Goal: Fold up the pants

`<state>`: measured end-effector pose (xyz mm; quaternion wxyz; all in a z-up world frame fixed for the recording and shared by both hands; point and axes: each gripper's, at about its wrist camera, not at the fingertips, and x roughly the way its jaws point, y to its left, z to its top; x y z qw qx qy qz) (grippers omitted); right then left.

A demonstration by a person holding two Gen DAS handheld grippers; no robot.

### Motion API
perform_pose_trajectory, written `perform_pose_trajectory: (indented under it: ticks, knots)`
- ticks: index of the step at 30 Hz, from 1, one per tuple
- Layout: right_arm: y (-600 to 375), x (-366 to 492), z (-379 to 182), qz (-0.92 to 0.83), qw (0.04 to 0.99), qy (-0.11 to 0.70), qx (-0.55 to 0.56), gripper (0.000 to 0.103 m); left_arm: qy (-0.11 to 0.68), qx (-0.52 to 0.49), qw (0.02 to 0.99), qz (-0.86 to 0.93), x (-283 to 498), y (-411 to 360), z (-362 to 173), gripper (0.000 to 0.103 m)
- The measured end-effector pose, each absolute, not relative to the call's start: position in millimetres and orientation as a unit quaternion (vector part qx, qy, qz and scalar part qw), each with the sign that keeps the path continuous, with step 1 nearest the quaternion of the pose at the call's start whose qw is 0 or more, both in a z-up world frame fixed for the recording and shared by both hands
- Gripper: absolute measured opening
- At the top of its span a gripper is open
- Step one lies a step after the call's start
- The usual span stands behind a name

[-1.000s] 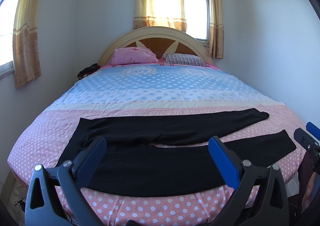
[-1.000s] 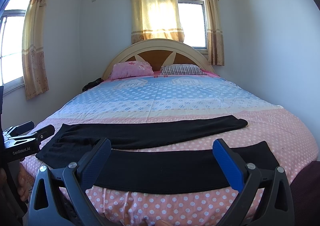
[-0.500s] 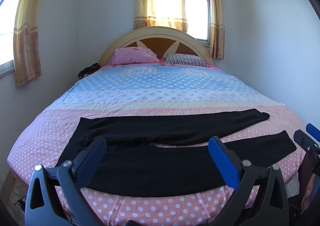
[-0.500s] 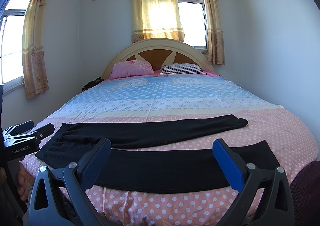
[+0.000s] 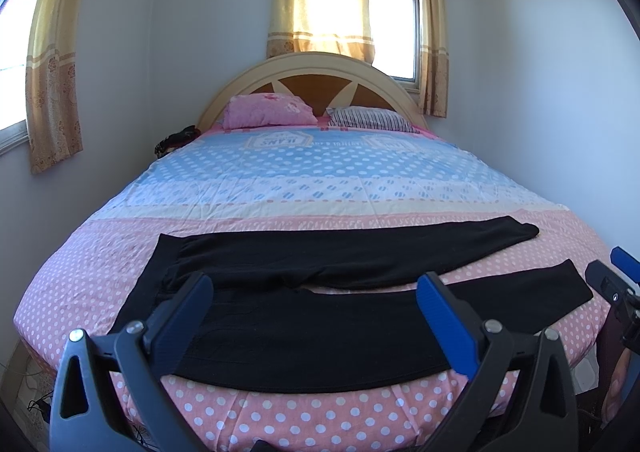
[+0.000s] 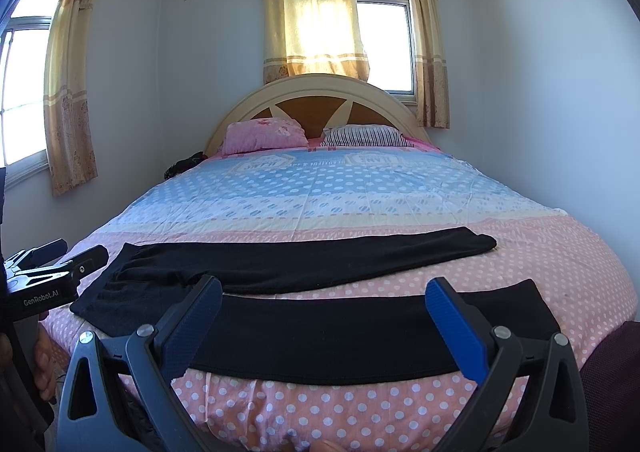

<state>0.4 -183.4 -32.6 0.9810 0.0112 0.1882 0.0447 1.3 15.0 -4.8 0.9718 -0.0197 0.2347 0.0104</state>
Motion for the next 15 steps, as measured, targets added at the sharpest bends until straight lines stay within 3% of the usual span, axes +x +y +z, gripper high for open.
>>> perform_pose_trajectory:
  ticks: [15]
  knots:
    - [-183.5, 5.4, -39.0, 0.047, 0.978, 0.201, 0.007, 0.102, 0.244, -0.021, 0.97, 0.01, 6.0, 14.8, -13.4, 0.103]
